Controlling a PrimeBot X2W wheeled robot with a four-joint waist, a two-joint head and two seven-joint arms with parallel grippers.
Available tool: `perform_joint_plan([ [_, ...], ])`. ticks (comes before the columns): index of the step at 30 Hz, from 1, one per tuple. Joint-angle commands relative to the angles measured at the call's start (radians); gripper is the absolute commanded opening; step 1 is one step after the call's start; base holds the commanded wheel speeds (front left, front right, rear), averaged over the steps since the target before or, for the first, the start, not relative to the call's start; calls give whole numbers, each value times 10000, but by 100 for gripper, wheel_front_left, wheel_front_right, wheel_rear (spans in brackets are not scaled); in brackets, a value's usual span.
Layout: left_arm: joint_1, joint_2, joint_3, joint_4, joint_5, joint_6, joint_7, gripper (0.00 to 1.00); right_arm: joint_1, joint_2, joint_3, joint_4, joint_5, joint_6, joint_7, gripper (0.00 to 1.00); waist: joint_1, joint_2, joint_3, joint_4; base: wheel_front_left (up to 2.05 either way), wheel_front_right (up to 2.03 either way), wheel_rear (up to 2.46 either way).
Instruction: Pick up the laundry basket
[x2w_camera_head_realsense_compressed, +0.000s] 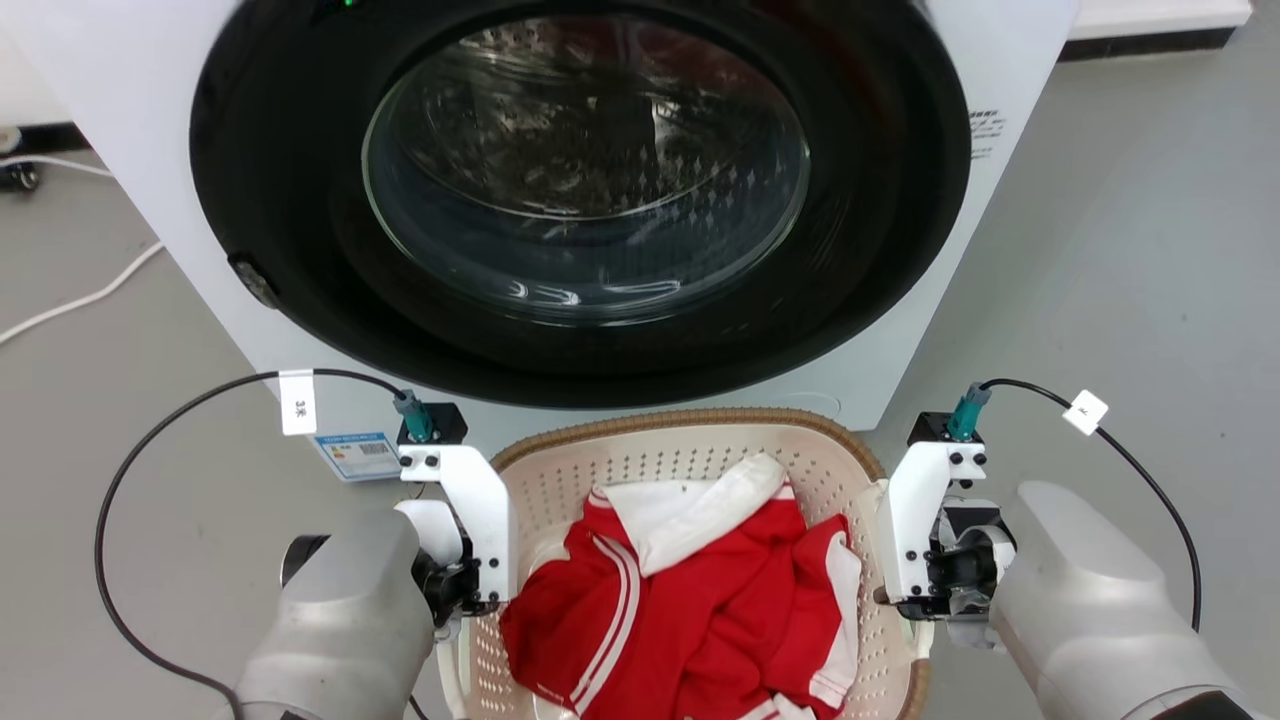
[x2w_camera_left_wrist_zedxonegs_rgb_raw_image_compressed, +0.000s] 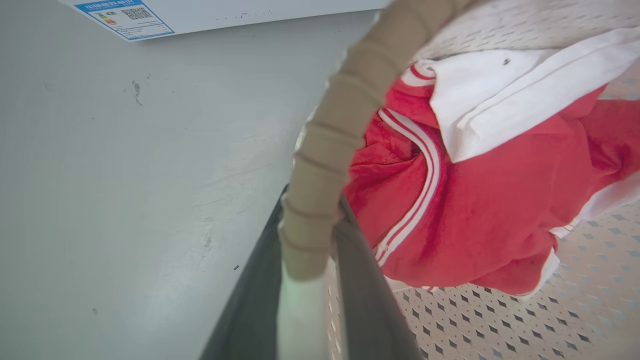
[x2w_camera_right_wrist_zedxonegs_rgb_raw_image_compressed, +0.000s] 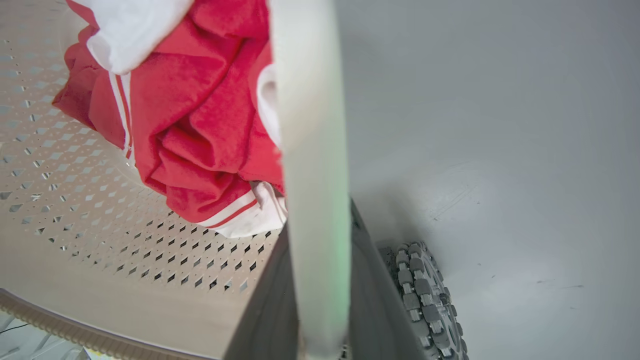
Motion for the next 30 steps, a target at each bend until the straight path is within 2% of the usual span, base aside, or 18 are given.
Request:
perform_joint_plan([
  [1,186,-105,19,-43,-86,-87,98,0,-138,87,28,-39,191,0,231,0,2,-1,-239,-42,0,0,0],
  [12,1018,-59,66,-25,-377,117,747,0,75,95,267,117,678,2,1381,0,2,-1,-1076,-143,0,0,0],
  [30,1286,-192,-175,-24,-322,402,731,0,893,100,1040,60,1261,4,1501,0,2,-1,-1772,116,0,0,0],
])
